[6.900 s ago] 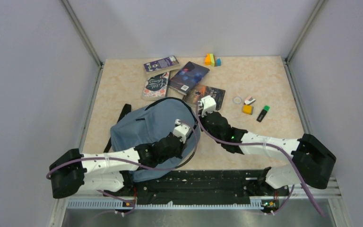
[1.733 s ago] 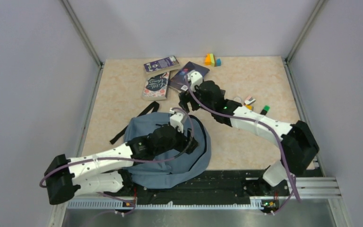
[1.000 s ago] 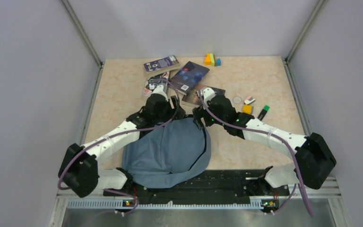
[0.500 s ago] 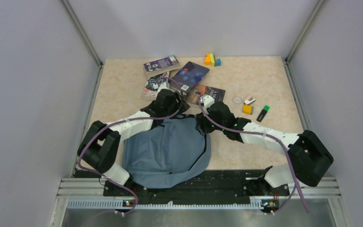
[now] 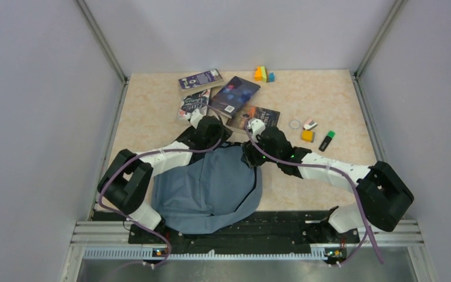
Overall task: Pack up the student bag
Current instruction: Unzip the student bag at the center of the board.
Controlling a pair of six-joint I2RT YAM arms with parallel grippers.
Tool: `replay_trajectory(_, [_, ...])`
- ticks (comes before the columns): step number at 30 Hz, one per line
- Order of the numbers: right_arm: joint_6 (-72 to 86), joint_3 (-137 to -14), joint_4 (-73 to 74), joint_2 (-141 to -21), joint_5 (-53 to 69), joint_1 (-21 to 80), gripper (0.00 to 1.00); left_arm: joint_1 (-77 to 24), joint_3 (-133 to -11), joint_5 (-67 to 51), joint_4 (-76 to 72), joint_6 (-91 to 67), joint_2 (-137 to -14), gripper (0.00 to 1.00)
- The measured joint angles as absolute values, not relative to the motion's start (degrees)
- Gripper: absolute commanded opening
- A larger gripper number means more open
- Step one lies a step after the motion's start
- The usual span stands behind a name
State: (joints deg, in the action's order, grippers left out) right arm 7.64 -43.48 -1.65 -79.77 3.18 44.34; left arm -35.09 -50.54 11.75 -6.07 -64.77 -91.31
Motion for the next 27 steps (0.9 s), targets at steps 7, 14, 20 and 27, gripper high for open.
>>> replay_trajectory(7, [7.62, -43.48, -2.15, -80.36, 3.92, 44.34, 0.56, -36.88, -48.27, 16.71, -5.98, -69.28, -91.29, 0.58])
replay_trajectory(14, [7.62, -43.48, -2.2, -80.82, 4.4, 44.34, 0.55, -37.19, -47.4, 18.46, -6.04, -71.05, -91.29, 0.56])
replay_trajectory(20, [7.55, -43.48, -2.15, -81.54, 4.45, 44.34, 0.53, -37.19, -47.4, 18.79, -6.63, -71.64, -91.48, 0.53])
replay_trajectory(27, [7.53, -43.48, -2.17, -81.54, 4.47, 44.34, 0.51, -37.19, -47.46, 18.72, -7.42, -72.07, -93.69, 0.48])
